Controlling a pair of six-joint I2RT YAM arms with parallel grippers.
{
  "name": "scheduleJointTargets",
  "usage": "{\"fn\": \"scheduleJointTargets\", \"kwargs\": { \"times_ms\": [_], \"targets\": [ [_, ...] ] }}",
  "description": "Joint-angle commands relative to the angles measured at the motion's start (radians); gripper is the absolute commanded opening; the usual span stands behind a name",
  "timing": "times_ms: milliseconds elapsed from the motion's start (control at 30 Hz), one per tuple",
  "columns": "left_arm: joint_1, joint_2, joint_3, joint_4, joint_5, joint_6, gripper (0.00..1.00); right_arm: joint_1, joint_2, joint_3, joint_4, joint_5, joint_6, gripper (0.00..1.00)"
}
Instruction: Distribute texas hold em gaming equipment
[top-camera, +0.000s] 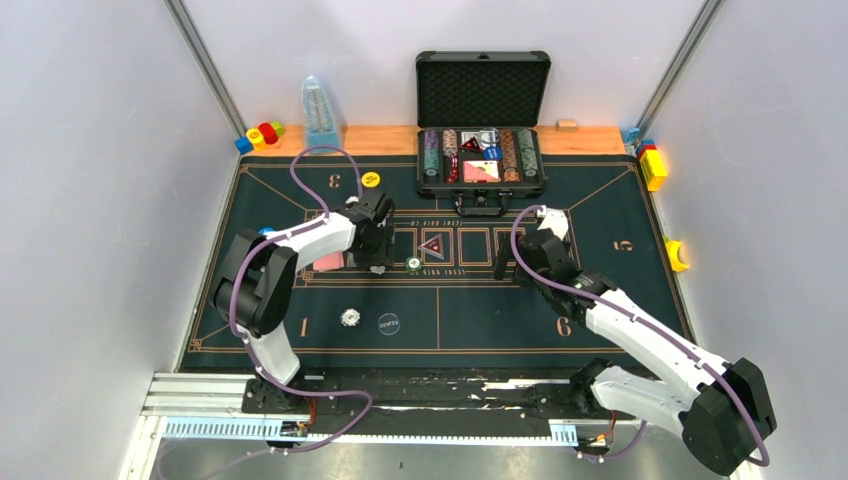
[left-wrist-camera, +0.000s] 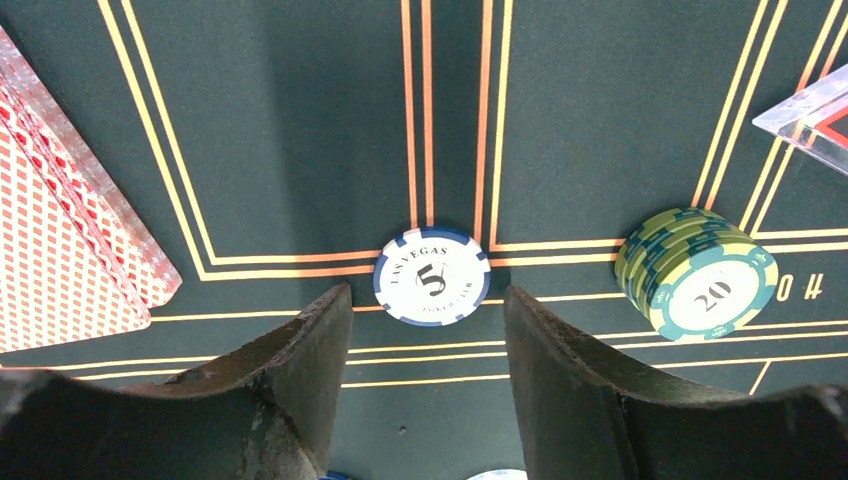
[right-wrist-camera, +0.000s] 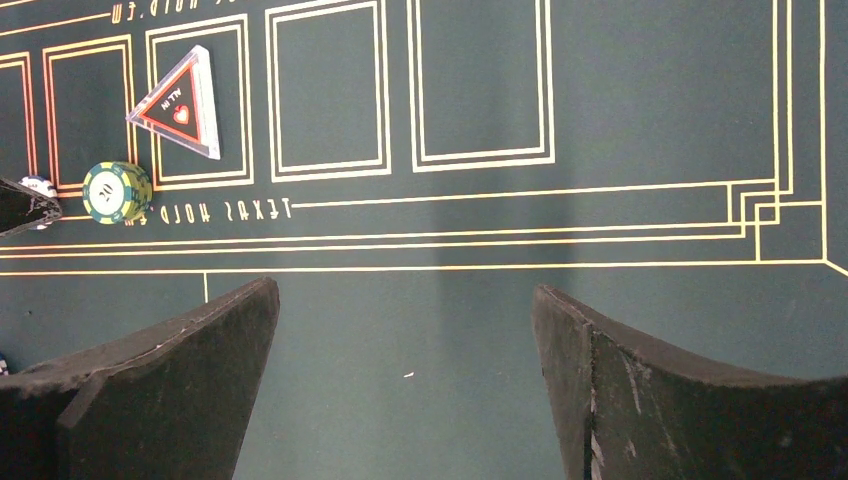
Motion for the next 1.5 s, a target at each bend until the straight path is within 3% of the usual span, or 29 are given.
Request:
{"fn": "scheduleJointTargets", "kwargs": {
  "times_ms": [0, 167, 633, 800, 1000, 1267, 1467],
  "targets": [
    [0.001, 0.039, 0.017, 0.019, 0.000, -0.008, 0.62, -0.002, 0.012, 0.003, 0.036, 0.006, -0.013, 1.00],
    [-0.008, 0.064, 0.015, 0.017, -0.013, -0.014, 0.55, -0.002, 0.015, 0.003, 0.036, 0.013, -0.013, 1.00],
    [-0.029, 0.175, 0.071, 0.018, -0.002, -0.021, 0.59, -0.002, 0.004, 0.000, 0.037, 0.013, -0.013, 1.00],
    [-0.029, 0.191, 0.080, 0.014, -0.004, -0.026, 0.44, -0.002, -0.007, -0.003, 0.037, 0.014, -0.012, 1.00],
    [-0.031, 0.138, 0.071, 0.001, -0.018, -0.034, 0.35, -0.002, -0.018, -0.006, 0.039, 0.013, -0.011, 1.00],
    [-0.029, -0.026, 0.069, -0.021, -0.128, -0.041, 0.30, -0.002, -0.028, -0.007, 0.040, 0.012, -0.013, 1.00],
    [0.002, -0.050, 0.124, -0.037, -0.184, -0.037, 0.28, -0.002, -0.031, -0.008, 0.042, 0.008, -0.012, 1.00]
  ]
}}
